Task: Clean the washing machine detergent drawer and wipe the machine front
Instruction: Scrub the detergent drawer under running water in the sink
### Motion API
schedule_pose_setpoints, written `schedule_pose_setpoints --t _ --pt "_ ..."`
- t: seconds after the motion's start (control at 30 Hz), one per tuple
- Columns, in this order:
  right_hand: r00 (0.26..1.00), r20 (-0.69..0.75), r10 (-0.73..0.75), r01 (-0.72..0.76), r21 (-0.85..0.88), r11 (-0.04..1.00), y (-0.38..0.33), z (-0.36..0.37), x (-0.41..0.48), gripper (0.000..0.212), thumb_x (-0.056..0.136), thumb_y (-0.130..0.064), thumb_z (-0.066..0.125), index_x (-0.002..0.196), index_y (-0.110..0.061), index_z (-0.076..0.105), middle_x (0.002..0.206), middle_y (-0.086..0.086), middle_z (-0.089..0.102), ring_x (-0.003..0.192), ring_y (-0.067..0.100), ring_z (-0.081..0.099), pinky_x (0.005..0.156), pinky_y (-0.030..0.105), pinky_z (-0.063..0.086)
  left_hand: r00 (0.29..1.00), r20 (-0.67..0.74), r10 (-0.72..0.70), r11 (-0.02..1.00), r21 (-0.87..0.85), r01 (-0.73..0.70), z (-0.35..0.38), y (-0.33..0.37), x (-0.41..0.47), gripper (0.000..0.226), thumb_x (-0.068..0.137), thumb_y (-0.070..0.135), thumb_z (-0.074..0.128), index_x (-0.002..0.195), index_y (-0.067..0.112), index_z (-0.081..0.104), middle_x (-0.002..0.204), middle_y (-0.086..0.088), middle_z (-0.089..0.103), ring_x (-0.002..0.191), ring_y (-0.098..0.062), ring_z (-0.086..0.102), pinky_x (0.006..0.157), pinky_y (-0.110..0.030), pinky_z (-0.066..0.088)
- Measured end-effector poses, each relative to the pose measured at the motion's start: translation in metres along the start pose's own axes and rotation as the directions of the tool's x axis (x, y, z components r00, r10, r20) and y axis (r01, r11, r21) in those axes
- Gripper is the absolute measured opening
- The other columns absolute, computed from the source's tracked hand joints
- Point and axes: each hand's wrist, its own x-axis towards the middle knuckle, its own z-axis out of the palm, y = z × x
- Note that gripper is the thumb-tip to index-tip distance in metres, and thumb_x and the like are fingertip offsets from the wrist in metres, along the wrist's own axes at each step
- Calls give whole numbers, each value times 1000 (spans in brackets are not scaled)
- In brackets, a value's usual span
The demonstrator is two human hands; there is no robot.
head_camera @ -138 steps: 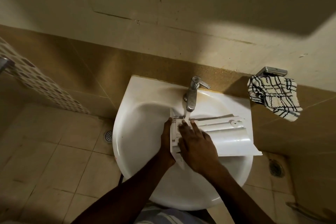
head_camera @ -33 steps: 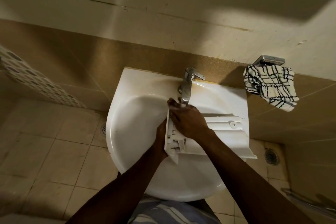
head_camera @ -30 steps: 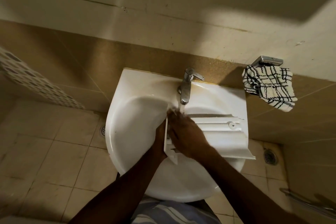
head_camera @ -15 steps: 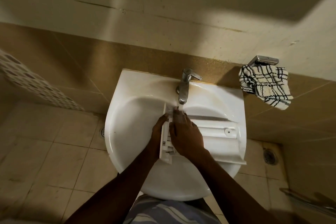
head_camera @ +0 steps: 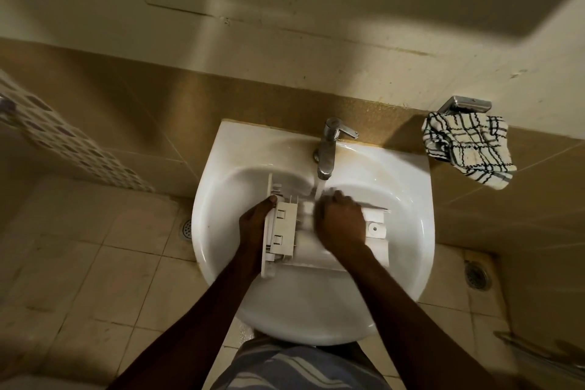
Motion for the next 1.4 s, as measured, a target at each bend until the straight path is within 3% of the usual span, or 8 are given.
schedule_pose_setpoints --t 0.17,0.37,0.6,0.77,0.93,1.1,1.23,1.4 --pt "991 -73 -109 121 180 976 4 9 0 26 95 -20 47 105 -13 70 102 9 67 89 32 64 77 37 48 993 -12 115 992 56 -114 -8 6 0 17 94 15 62 99 0 70 69 -10 71 58 -24 67 53 -32 57" --pt "979 -63 193 -190 54 980 44 6 -6 26 96 -21 48 109 -8 65 108 17 62 93 40 59 76 42 47 984 3 181 980 85 -180 -18 11 2 13 95 10 59 100 2 68 66 -2 72 57 -16 67 52 -27 55" --pt "977 -110 -181 197 158 968 -7 15 0 29 98 -25 46 115 -14 67 109 9 68 90 31 64 77 37 50 966 41 256 957 128 -259 -19 16 6 24 95 8 59 116 -1 65 79 -9 71 64 -14 69 58 -25 56" --pt "981 -98 167 -157 104 982 61 14 -12 30 99 -28 43 107 -9 65 103 14 63 88 38 60 71 41 49 965 58 257 953 151 -263 -26 17 10 34 94 6 58 126 -6 60 90 -19 65 66 -15 69 59 -26 56" --pt "960 53 274 -279 180 943 42 13 11 37 100 -38 34 119 -22 61 120 7 64 111 31 57 95 43 37 957 138 254 945 174 -276 -26 17 14 63 75 35 71 126 -1 60 91 -20 63 69 -19 67 61 -28 56" --pt "922 213 325 -359 150 921 39 10 17 51 97 -54 22 111 -33 66 117 6 64 114 32 54 93 47 30 972 234 25 993 103 -51 -21 25 18 89 73 71 64 127 1 57 89 -18 65 72 -28 67 62 -36 56" --pt "946 44 320 -323 106 940 36 2 15 45 94 -47 27 91 -25 67 102 0 66 103 27 56 85 42 30 953 256 -164 983 122 136 -8 42 26 96 79 79 52 135 0 51 98 -18 65 72 -29 69 64 -39 58" --pt "975 -144 167 -157 83 984 11 -10 14 30 95 -31 41 86 -17 66 91 4 68 94 31 62 83 41 40 947 199 -251 958 192 214 5 52 25 63 90 69 44 116 14 59 92 -10 67 75 -24 67 64 -35 56"
